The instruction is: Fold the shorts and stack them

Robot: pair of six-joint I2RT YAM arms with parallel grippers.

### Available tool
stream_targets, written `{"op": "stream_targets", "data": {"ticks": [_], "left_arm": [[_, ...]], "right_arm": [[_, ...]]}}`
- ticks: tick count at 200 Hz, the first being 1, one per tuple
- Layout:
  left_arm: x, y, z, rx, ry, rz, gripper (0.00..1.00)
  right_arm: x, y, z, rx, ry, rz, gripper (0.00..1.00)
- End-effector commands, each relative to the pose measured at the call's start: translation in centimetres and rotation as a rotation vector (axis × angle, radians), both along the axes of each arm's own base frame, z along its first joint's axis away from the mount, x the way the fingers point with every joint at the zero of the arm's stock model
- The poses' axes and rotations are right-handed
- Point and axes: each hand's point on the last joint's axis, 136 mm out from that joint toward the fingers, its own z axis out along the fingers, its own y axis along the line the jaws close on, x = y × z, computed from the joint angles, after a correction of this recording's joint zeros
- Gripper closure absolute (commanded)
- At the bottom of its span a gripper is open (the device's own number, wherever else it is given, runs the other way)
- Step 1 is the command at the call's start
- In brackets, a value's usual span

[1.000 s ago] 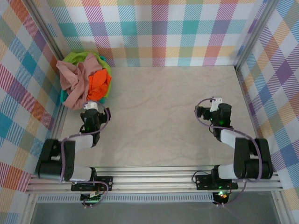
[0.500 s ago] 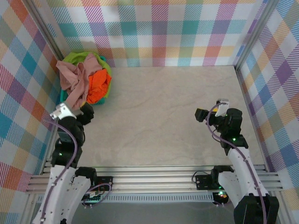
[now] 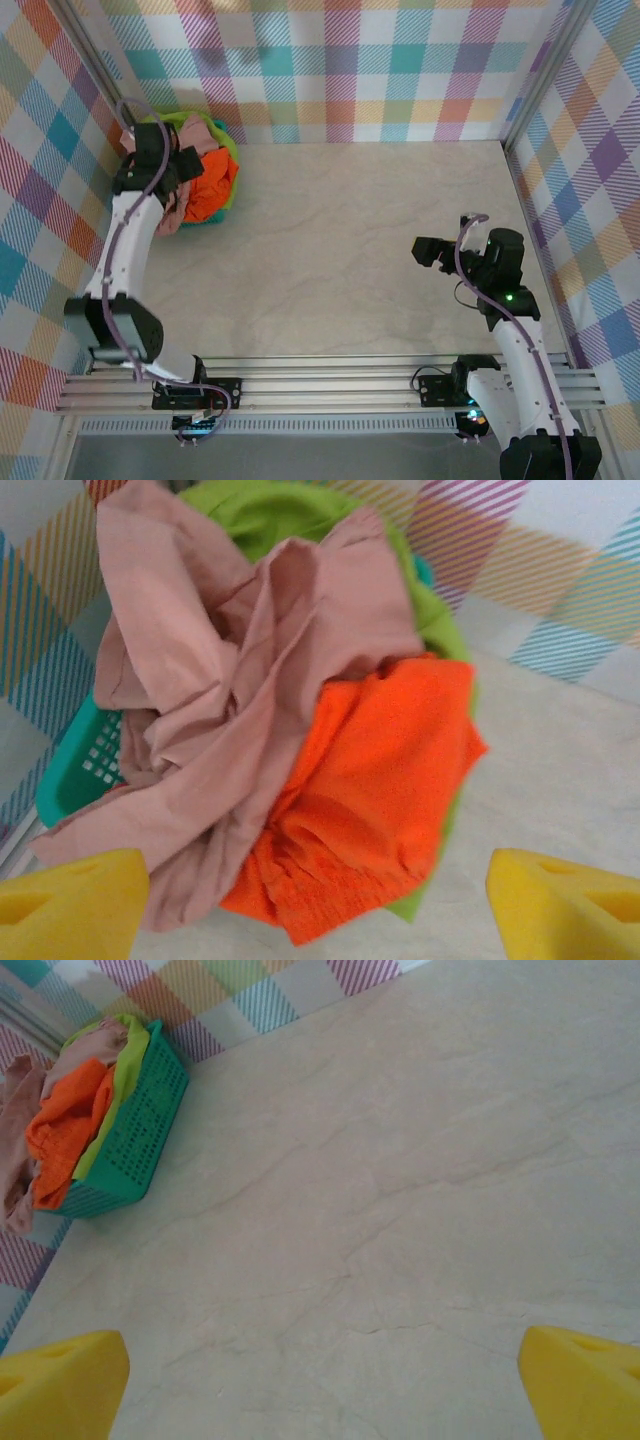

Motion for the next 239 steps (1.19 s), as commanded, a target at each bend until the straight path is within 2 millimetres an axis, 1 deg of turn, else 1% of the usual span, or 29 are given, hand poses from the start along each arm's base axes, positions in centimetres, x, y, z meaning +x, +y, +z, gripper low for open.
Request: {"op": "stream_targets", "data": {"ticks": [1, 10, 14, 24, 51, 64, 74, 92, 106, 125, 138, 146, 149, 161, 167, 174, 189, 205, 227, 239], "left_arm": [[1.5, 2.2, -0.2, -0.035, 0.046, 0.021, 0.16], [2.4, 3.2, -1.3, -0.057, 0.078, 0.043, 0.19], [2.6, 3.6, -1.6, -0.064, 0.085, 0.051, 0.20], [3.4, 4.3, -2.9, -0.081, 0.121, 0.066, 0.22], [5.2, 4.4, -5.5, -0.102, 0.179, 0.044, 0.35], [5.6, 4.5, -6.5, -0.100, 0.208, 0.047, 0.42], [5.8, 4.8, -7.2, -0.093, 0.230, 0.049, 0.46], [6.0, 5.0, -8.3, -0.087, 0.264, 0.050, 0.58], [6.1, 5.0, -9.0, -0.090, 0.277, 0.047, 0.69], [6.1, 4.9, -9.9, -0.098, 0.298, 0.039, 0.76], [6.1, 4.7, -10.5, -0.104, 0.316, 0.034, 0.90], [6.0, 4.7, -10.7, -0.107, 0.323, 0.032, 1.00], [6.0, 4.7, -10.6, -0.104, 0.322, 0.034, 1.00], [5.9, 4.9, -9.5, -0.099, 0.298, 0.043, 1.00], [5.9, 4.9, -8.6, -0.093, 0.273, 0.046, 1.00], [5.8, 5.0, -7.0, -0.087, 0.231, 0.051, 1.00], [5.7, 5.2, -3.0, -0.074, 0.140, 0.063, 1.00], [5.3, 4.9, 2.0, -0.081, 0.032, 0.067, 1.00], [4.5, 3.9, 9.3, -0.133, -0.147, 0.050, 1.00], [4.1, 3.1, 12.8, -0.175, -0.250, 0.030, 1.00]], "right_arm": [[-0.9, 0.9, 0.8, 0.034, 0.010, 0.045, 0.00], [-1.0, 1.0, 0.8, 0.039, 0.011, 0.050, 0.01], [-1.0, 1.0, 0.8, 0.041, 0.011, 0.051, 0.00], [-1.1, 1.1, 0.9, 0.044, 0.012, 0.057, 0.00], [-1.1, 1.2, 1.2, 0.045, 0.006, 0.064, 0.00], [-1.1, 1.2, 1.4, 0.047, 0.002, 0.066, 0.00], [-1.1, 1.2, 1.3, 0.046, 0.006, 0.066, 0.00], [-1.2, 1.3, 1.3, 0.046, 0.008, 0.071, 0.01], [-1.1, 1.3, 1.1, 0.046, 0.010, 0.069, 0.01], [-1.1, 1.2, 1.0, 0.046, 0.013, 0.066, 0.00], [-1.0, 1.3, 0.9, 0.047, 0.017, 0.067, 0.00], [-1.0, 1.3, 0.9, 0.048, 0.019, 0.066, 0.01], [-0.9, 1.2, 0.9, 0.048, 0.018, 0.065, 0.00], [-0.9, 1.3, 0.9, 0.049, 0.018, 0.065, 0.00], [-0.9, 1.3, 0.9, 0.049, 0.017, 0.065, 0.01], [-0.9, 1.2, 1.0, 0.050, 0.015, 0.064, 0.01], [-0.9, 1.2, 1.1, 0.052, 0.011, 0.064, 0.01], [-0.8, 1.3, 1.3, 0.059, 0.009, 0.064, 0.01], [-0.7, 1.4, 1.5, 0.070, 0.004, 0.063, 0.00], [-0.6, 1.4, 1.5, 0.075, 0.003, 0.061, 0.00]]}}
